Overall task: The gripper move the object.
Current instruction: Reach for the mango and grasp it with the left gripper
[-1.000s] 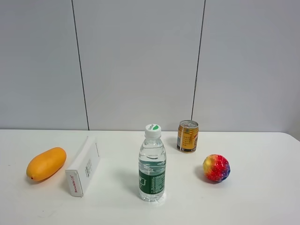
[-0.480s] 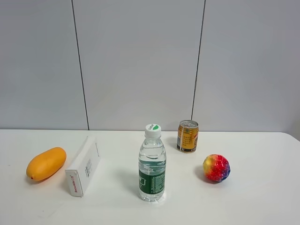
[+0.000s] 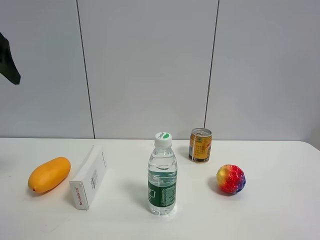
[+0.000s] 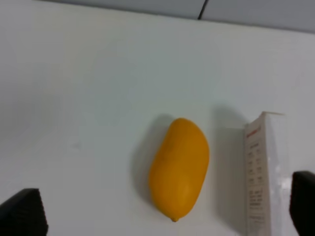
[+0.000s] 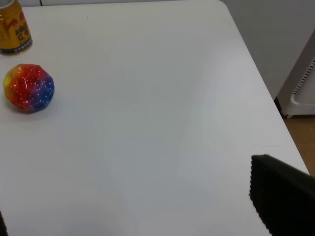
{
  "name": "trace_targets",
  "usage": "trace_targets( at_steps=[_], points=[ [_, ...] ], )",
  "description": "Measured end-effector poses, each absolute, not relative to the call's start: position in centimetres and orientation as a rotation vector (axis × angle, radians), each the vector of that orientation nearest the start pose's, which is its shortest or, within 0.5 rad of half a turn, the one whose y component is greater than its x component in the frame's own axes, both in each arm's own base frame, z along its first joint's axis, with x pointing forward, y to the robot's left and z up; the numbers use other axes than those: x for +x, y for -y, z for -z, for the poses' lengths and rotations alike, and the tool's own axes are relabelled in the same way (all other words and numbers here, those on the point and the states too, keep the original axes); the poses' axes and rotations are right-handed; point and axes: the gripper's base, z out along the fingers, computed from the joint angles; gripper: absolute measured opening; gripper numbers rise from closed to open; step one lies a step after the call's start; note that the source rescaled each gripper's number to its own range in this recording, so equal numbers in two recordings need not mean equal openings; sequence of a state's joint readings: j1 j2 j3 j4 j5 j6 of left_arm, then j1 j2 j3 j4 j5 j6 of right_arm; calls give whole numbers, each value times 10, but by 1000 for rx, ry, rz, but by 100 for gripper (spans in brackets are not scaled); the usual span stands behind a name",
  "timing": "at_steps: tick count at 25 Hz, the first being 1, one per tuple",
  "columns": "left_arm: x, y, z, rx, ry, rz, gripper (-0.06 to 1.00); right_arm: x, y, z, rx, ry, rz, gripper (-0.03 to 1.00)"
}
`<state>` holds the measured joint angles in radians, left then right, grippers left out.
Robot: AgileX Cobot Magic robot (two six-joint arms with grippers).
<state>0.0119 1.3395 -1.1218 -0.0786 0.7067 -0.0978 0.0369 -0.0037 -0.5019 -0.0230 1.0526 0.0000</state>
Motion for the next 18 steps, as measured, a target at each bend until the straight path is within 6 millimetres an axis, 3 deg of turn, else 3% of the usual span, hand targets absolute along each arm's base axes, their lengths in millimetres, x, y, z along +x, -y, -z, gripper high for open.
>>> trace_targets(
  at_steps=[10,18],
  points=[
    [330,41,-253,43,-2601,71,100,-5,2,-278,-36,-2030,4,100],
    [350,45,-207,128,-2678,-3,100,-5,2,-278,-36,-2030,4,100]
  ],
)
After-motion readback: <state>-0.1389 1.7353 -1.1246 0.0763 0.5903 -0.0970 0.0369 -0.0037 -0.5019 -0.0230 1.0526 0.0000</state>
